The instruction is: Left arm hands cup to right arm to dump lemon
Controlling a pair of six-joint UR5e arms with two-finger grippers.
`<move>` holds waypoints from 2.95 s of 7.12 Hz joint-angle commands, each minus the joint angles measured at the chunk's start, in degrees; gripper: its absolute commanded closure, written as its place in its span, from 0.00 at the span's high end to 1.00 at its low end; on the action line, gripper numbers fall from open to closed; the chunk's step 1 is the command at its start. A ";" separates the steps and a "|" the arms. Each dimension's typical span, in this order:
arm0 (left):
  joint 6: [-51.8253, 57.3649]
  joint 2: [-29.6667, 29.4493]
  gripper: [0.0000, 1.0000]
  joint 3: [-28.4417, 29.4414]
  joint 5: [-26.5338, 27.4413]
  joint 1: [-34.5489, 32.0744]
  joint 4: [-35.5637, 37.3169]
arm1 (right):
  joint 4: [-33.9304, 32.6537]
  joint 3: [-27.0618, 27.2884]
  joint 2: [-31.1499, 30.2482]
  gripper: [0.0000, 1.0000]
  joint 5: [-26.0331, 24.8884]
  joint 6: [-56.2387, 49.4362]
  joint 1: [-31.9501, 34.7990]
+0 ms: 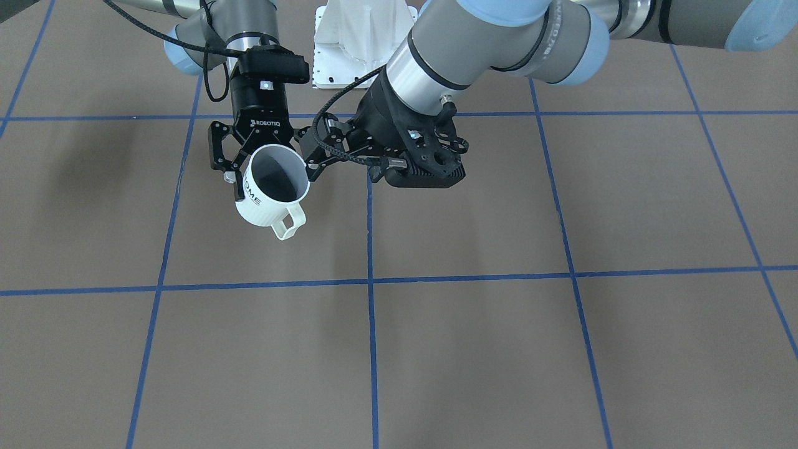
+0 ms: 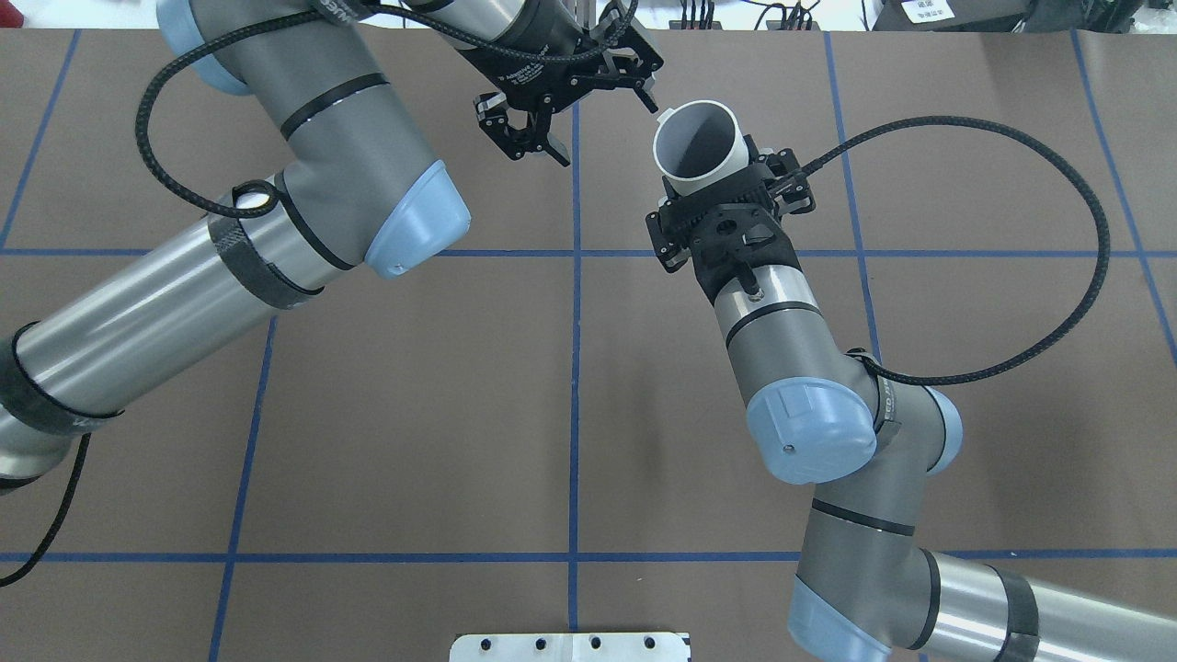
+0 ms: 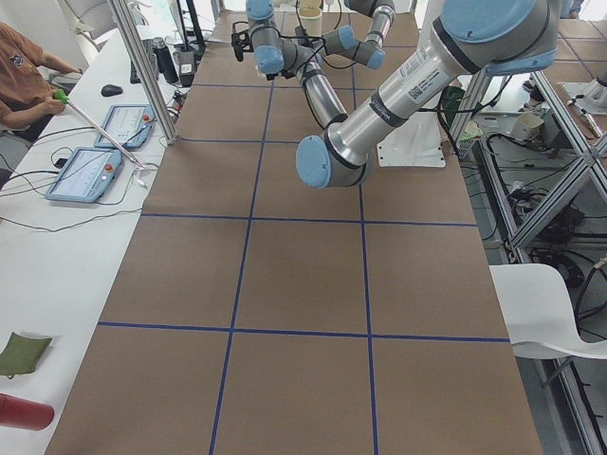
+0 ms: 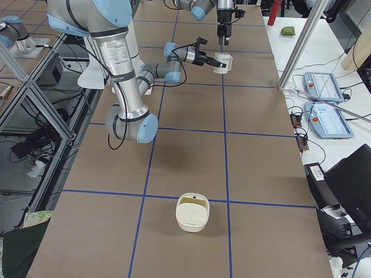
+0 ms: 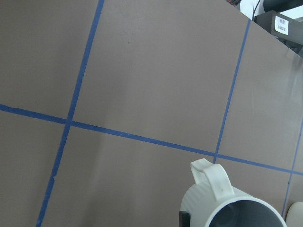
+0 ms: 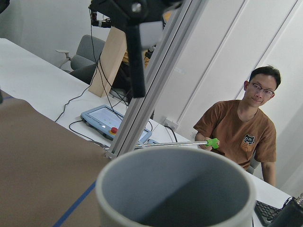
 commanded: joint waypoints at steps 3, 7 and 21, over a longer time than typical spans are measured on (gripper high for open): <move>-0.53 -4.05 0.87 4.77 0.29 1.82 -0.36 | -0.18 0.00 0.09 0.29 -0.09 0.09 0.00; -0.53 -4.95 0.65 7.86 0.38 2.61 -2.48 | -0.27 0.00 0.09 0.29 -0.09 0.09 0.00; -0.09 -4.60 0.00 7.78 0.03 2.61 -2.48 | -0.27 0.00 0.09 1.00 -0.09 0.79 0.09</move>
